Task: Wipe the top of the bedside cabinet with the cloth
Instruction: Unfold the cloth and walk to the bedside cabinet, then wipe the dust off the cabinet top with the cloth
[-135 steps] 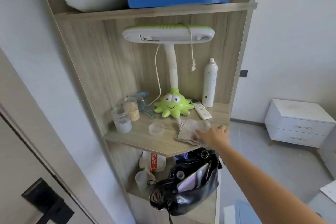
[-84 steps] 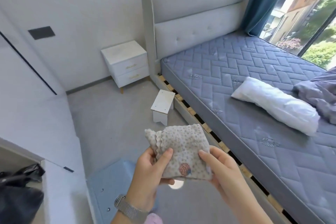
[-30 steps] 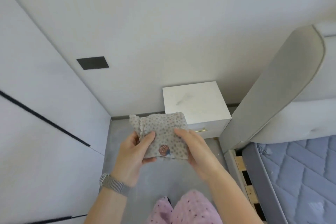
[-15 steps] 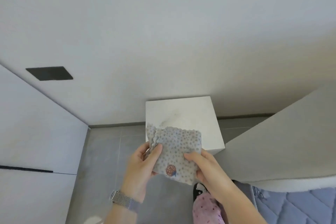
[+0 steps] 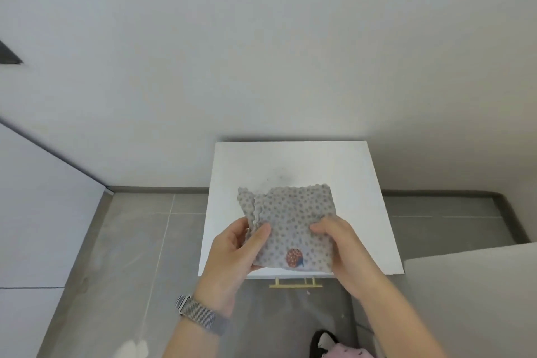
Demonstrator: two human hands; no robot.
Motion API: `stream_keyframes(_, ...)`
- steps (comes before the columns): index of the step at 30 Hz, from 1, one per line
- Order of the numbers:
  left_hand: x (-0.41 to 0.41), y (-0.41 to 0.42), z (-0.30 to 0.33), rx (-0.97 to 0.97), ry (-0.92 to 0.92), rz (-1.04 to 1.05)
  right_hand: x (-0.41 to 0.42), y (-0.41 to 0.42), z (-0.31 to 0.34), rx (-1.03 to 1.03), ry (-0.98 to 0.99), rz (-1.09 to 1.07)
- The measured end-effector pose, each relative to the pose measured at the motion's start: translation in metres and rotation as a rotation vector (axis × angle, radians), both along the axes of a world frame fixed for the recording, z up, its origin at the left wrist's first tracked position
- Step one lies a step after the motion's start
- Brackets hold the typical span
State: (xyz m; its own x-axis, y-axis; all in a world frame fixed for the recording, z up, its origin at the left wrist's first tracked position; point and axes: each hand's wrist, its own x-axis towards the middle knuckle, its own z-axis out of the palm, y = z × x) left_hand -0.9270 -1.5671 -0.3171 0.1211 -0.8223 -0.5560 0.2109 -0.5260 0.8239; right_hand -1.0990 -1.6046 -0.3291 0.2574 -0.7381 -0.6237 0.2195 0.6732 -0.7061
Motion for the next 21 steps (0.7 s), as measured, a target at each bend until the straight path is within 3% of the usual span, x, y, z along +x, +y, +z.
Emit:
stream_keyframes(6, 0.016, -0.016, -0.088, -0.135, -0.061, 0.111, 0.028, -0.033, -0.088, -0.12, -0.079, 0.095)
stream_keyframes(13, 0.02, -0.021, -0.143, -0.305, -0.04, 0.162, 0.04, -0.033, -0.146, -0.291, -0.267, 0.075)
stream_keyframes(21, -0.002, 0.016, -0.162, -0.378, -0.021, 0.201, 0.022, -0.004, -0.164, -0.471, -0.137, 0.081)
